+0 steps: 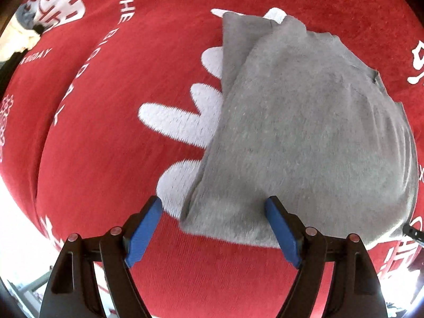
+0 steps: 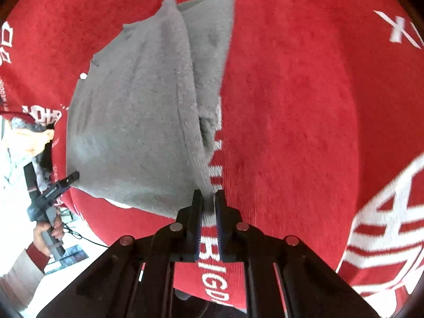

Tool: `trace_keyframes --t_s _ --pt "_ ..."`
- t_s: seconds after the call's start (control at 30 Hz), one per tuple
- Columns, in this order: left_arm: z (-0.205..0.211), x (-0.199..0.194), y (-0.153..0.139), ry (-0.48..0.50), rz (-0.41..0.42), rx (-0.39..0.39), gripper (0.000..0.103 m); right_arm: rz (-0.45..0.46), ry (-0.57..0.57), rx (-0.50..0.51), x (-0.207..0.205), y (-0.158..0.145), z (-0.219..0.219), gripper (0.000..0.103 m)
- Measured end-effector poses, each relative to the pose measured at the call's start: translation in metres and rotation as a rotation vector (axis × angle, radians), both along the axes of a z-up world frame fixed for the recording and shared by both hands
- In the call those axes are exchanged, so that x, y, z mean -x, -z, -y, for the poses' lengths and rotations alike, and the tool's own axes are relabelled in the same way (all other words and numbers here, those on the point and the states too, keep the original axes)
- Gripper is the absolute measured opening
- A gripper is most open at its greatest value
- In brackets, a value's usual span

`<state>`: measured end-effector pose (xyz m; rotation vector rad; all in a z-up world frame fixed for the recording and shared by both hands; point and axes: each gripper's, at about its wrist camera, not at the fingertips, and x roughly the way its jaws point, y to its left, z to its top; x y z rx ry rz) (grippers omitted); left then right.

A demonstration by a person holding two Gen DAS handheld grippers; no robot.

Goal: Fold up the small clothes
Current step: 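Lift both grippers away from the folded grey sweater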

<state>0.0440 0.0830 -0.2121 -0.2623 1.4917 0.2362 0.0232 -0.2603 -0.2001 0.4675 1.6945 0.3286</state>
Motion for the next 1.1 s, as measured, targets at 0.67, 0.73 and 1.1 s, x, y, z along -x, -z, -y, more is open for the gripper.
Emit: trace_keyframes --t_s 0.67,0.73,1.1 --pt "0.057 0.023 -0.037 0.025 -0.037 -0.026 0.081 0.090 -0.171 -0.013 0.012 -0.061 -0.060 0.052" --pt "0.060 0.022 -0.043 0.017 -0.037 -0.018 0.081 0.078 -0.170 -0.023 0.012 -0.059 -0.066 0.056" --pt "0.079 0.027 -0.046 0.023 -0.055 0.026 0.081 0.033 -0.181 -0.045 0.017 -0.048 -0.086 0.062"
